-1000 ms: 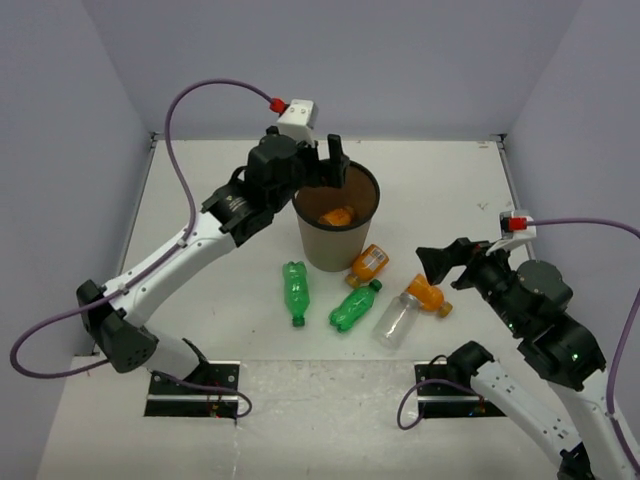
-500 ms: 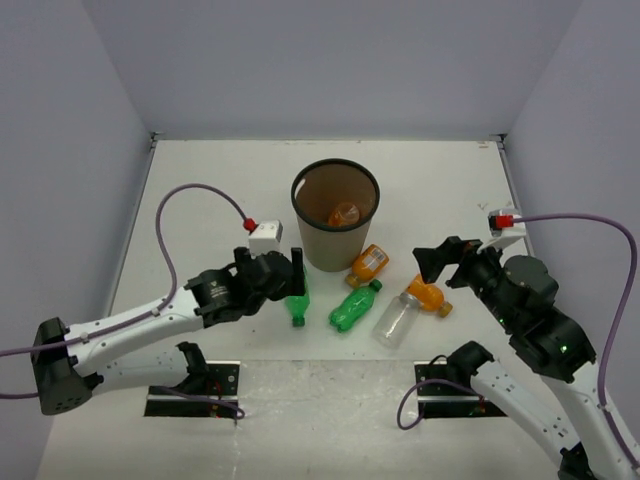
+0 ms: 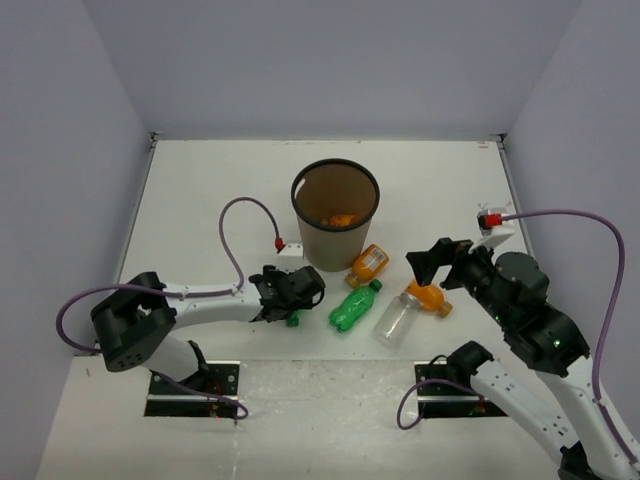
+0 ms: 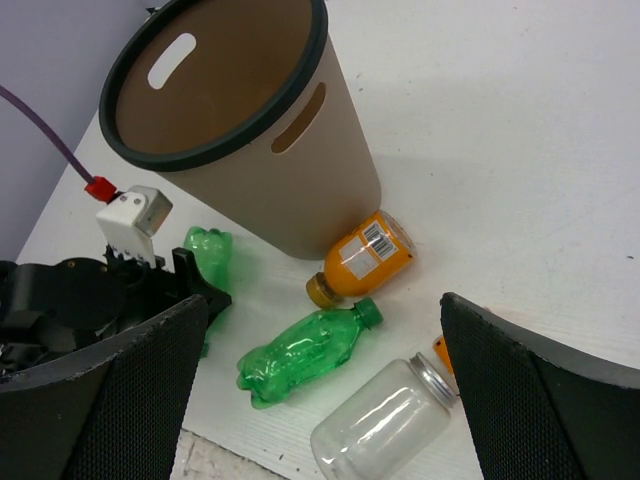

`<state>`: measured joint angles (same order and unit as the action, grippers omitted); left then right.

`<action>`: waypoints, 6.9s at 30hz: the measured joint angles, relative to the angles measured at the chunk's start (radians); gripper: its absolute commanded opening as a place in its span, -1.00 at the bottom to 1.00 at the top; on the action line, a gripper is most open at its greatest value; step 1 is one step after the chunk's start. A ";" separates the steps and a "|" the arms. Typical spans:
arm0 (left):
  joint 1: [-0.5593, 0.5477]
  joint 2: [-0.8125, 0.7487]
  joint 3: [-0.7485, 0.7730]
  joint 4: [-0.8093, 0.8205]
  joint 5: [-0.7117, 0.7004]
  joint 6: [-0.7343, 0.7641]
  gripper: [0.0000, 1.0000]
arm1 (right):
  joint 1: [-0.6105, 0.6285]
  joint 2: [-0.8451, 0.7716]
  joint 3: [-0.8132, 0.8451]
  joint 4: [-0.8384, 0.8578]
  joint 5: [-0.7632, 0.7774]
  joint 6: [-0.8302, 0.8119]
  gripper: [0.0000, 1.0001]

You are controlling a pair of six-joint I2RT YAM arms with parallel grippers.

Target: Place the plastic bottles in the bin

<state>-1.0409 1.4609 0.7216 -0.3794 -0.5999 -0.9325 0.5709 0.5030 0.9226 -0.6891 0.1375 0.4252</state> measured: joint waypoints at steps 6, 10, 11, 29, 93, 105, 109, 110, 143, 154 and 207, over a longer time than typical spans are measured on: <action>0.006 -0.029 -0.028 0.035 -0.007 -0.037 -0.70 | 0.000 -0.007 -0.002 0.001 -0.002 -0.003 0.98; 0.015 -0.151 -0.040 -0.055 -0.055 -0.091 -1.00 | 0.000 -0.011 -0.010 0.001 -0.004 -0.004 0.98; 0.018 -0.197 -0.038 -0.092 -0.080 -0.107 -1.00 | 0.000 -0.012 -0.013 0.001 -0.006 -0.004 0.98; 0.031 -0.377 0.539 -0.021 -0.213 0.399 -1.00 | 0.000 -0.012 -0.015 0.003 -0.010 -0.007 0.98; 0.109 -0.811 0.132 -0.281 0.074 0.497 1.00 | 0.006 0.951 -0.180 0.481 0.082 0.483 0.68; 0.109 -0.809 0.131 -0.281 0.076 0.497 1.00 | -0.010 0.917 -0.214 0.502 0.117 0.500 -0.09; 0.109 -0.806 0.131 -0.281 0.076 0.497 1.00 | -0.014 0.842 -0.222 0.502 0.139 0.489 -0.13; 0.109 -0.804 0.131 -0.281 0.076 0.497 1.00 | -0.018 0.818 -0.222 0.503 0.143 0.484 -0.14; 0.109 -0.767 0.130 -0.272 0.093 0.507 1.00 | 0.003 0.802 0.446 0.307 -0.026 0.070 0.98; 0.024 -0.565 0.163 -0.193 0.191 0.531 1.00 | 0.032 0.764 0.571 0.179 0.018 0.024 0.98; -0.301 -0.251 0.573 0.001 -0.004 0.719 -0.92 | 0.031 -0.100 0.236 -0.043 0.203 0.053 0.98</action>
<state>-1.3418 1.2102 1.2942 -0.3786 -0.6041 -0.2134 0.6018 0.4034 1.1584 -0.7319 0.3405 0.4782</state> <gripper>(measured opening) 0.592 0.990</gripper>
